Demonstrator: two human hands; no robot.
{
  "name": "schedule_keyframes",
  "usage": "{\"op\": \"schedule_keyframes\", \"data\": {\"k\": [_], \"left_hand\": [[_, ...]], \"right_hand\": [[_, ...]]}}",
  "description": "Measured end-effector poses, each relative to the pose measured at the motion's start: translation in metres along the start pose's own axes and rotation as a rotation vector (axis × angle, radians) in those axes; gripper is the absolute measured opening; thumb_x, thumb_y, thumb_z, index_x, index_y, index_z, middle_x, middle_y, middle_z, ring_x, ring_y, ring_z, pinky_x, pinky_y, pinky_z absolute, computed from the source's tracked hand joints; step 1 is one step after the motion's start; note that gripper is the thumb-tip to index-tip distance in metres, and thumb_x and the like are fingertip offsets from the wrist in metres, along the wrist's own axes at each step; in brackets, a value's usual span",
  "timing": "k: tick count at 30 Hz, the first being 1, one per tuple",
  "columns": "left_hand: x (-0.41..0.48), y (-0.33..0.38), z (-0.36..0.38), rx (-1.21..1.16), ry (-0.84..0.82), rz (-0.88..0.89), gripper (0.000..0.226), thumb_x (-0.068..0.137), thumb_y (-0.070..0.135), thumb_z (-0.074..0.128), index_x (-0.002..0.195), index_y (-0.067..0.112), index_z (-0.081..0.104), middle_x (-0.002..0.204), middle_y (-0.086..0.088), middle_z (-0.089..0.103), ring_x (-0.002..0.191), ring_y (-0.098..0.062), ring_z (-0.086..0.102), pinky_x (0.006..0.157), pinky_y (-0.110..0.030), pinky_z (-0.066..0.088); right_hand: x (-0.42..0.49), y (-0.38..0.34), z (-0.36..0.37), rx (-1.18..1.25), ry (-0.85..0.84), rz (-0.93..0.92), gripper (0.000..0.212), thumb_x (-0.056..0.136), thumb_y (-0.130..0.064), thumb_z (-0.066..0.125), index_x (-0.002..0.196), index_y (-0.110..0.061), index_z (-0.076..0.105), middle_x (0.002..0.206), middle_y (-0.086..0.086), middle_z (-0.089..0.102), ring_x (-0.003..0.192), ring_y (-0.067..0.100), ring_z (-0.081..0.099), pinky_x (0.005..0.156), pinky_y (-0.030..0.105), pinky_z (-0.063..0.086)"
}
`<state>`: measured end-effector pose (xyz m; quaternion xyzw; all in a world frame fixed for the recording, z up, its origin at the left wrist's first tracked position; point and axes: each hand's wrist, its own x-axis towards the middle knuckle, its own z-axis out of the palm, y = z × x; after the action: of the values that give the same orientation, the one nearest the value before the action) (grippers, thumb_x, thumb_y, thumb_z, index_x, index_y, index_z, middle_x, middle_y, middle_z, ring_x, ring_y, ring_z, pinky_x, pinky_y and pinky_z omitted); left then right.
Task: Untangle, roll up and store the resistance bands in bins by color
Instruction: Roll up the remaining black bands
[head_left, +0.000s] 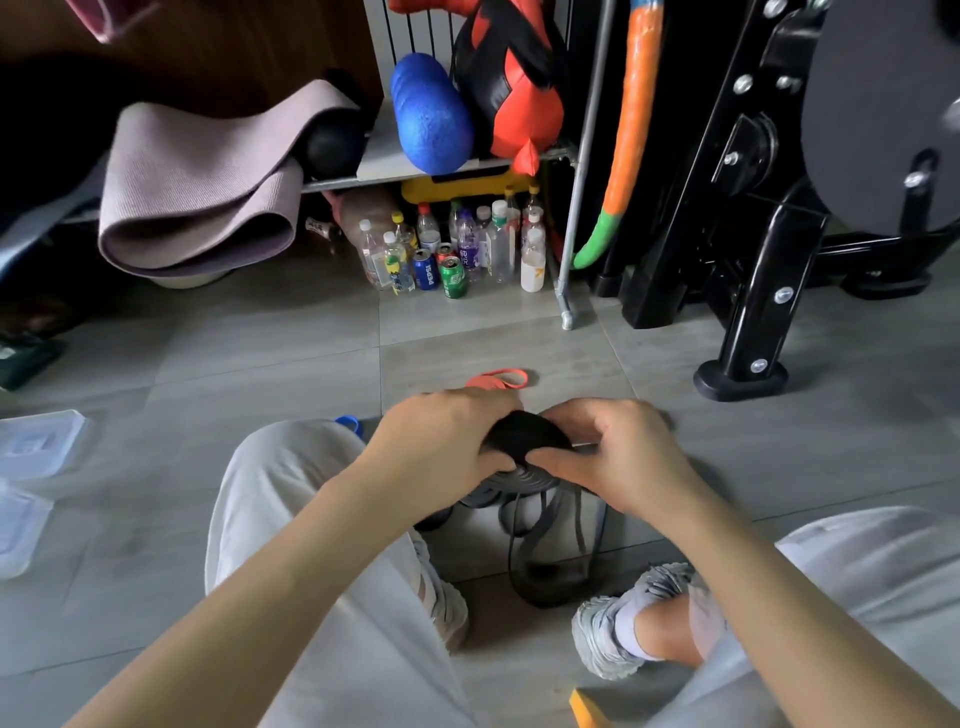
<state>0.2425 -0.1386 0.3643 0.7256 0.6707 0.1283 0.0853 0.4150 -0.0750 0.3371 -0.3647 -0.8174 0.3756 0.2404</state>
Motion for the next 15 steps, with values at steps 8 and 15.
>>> {"op": "schedule_keyframes", "data": {"k": [8,15], "left_hand": [[0.001,-0.014,-0.003,-0.453,0.146,-0.189,0.028,0.074,0.016,0.076,0.088,0.037,0.064,0.075,0.028,0.059,0.078,0.0,0.056,0.068,-0.002,0.038],[0.0,-0.013,0.006,-1.089,0.332,-0.32,0.036,0.072,-0.003,0.072,0.089,0.028,0.066,0.078,0.011,0.073,0.077,-0.008,0.068,0.07,-0.023,0.054]], "right_hand": [[0.009,0.01,-0.015,-0.008,-0.087,0.025,0.034,0.072,-0.019,0.08,0.104,-0.026,0.071,0.101,-0.011,0.072,0.094,-0.008,0.06,0.088,0.011,0.045],[0.01,0.015,-0.014,0.337,0.038,0.114,0.039,0.075,-0.004,0.075,0.09,-0.038,0.065,0.082,-0.027,0.07,0.089,-0.005,0.066,0.084,0.014,0.05]]}}
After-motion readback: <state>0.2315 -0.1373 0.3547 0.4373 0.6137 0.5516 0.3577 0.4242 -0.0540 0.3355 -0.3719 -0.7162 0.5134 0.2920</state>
